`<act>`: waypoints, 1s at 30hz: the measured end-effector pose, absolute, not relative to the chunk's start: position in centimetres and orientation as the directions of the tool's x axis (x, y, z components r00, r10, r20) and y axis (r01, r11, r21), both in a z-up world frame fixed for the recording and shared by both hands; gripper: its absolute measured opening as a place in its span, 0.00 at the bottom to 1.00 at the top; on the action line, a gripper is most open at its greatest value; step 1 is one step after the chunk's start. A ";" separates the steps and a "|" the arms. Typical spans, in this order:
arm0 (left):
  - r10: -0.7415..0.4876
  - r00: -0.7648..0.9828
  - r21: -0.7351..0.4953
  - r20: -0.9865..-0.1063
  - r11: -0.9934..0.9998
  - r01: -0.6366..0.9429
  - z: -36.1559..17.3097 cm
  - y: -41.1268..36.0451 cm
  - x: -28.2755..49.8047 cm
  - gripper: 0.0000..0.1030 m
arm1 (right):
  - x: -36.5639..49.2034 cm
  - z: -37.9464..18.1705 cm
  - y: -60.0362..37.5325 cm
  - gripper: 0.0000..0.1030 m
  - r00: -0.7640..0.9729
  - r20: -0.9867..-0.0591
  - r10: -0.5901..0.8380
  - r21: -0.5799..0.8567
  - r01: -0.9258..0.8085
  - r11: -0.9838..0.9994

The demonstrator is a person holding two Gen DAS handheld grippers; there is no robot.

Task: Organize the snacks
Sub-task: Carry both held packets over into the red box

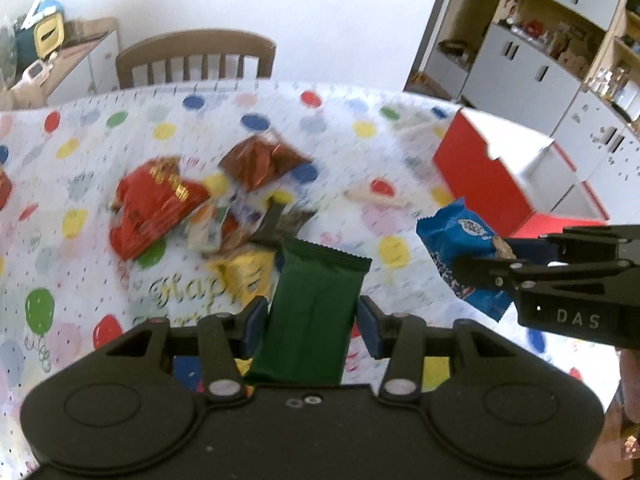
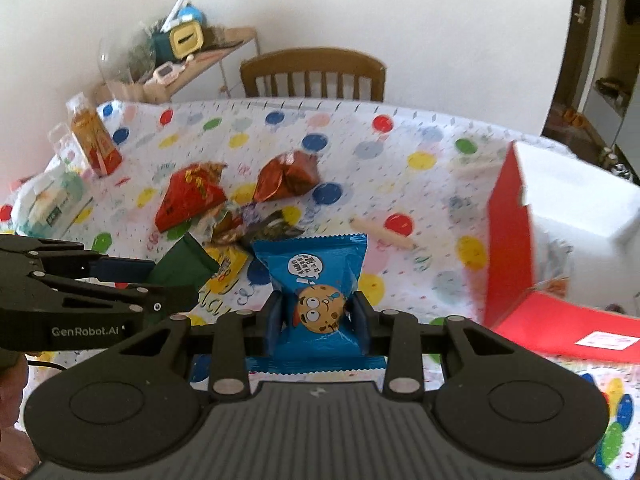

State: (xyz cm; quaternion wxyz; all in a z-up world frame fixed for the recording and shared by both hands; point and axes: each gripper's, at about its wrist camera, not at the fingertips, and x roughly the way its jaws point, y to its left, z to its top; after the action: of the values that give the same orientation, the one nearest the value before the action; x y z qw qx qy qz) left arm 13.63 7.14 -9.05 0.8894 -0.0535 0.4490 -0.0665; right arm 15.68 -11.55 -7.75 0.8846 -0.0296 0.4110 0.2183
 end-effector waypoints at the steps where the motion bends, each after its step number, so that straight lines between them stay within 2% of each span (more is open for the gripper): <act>1: -0.172 0.595 -0.160 -0.785 0.984 0.073 -8.6 6.9 13.7 0.46 | 15.6 -7.4 -12.1 0.34 0.571 -0.737 0.361 0.129 -0.406 0.905; 15: -0.240 0.663 -0.174 -0.709 0.971 0.165 -2.2 -1.9 16.3 0.46 | 15.9 -2.4 -21.3 0.34 0.655 -0.673 0.343 0.127 -0.355 0.926; 30: -0.262 0.637 -0.150 -0.725 0.963 0.224 -1.6 -13.8 21.4 0.46 | 19.7 -2.8 -32.5 0.34 0.686 -0.663 0.301 0.120 -0.299 0.947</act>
State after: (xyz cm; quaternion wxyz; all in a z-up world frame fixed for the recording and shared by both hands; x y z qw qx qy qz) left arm 21.40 -13.80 -1.57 0.9044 -0.0230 0.4044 -0.1343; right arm 19.73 -32.53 -2.80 0.9181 0.0009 0.3610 0.1634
